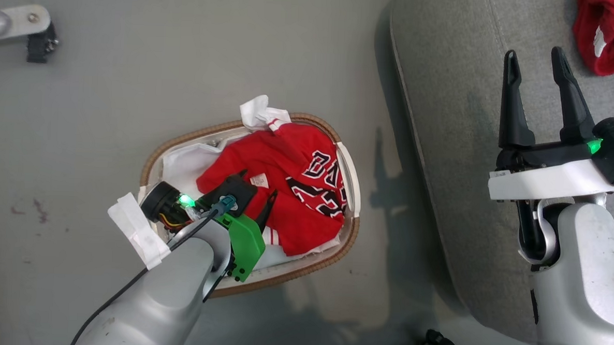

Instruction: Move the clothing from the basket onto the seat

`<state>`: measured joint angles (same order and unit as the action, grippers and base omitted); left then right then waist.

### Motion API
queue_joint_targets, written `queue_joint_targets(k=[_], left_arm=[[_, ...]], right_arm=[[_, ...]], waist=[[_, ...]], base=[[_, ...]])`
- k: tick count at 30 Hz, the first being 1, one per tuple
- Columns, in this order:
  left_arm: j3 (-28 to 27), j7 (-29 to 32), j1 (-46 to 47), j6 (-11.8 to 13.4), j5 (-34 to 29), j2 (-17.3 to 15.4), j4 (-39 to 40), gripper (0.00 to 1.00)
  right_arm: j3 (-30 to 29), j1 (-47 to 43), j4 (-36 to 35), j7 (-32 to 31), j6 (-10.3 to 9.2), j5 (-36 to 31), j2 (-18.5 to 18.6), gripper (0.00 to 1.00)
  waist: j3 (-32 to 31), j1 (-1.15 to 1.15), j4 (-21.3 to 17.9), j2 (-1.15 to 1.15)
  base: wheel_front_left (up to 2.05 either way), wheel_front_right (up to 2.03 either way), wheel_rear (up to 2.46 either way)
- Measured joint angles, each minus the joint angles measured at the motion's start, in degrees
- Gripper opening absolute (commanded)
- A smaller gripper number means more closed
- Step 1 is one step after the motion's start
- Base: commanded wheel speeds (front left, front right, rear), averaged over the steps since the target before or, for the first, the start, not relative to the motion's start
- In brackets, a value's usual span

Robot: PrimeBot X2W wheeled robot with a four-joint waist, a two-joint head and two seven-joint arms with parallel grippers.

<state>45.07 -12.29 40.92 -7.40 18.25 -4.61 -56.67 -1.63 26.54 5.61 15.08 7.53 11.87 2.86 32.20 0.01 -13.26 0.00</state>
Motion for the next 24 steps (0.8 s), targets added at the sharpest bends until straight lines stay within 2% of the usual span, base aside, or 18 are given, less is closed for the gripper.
queue_joint_targets(k=[14,24], left_arm=[[8.4,3.2,5.4,0.0,7.5,-3.4,-6.5,1.00],[10.0,5.7,7.8,0.0,12.7,-3.8,-9.0,1.00]], right_arm=[[2.3,2.6,-7.2,0.0,0.00,4.4,0.0,1.00],[4.0,2.9,-8.2,0.0,0.00,5.7,0.0,1.00]], waist=[[12.5,0.00,-8.0,0.00],[18.0,0.00,-12.1,0.00]], base=[[0.00,0.00,0.00],[0.00,0.00,0.00]])
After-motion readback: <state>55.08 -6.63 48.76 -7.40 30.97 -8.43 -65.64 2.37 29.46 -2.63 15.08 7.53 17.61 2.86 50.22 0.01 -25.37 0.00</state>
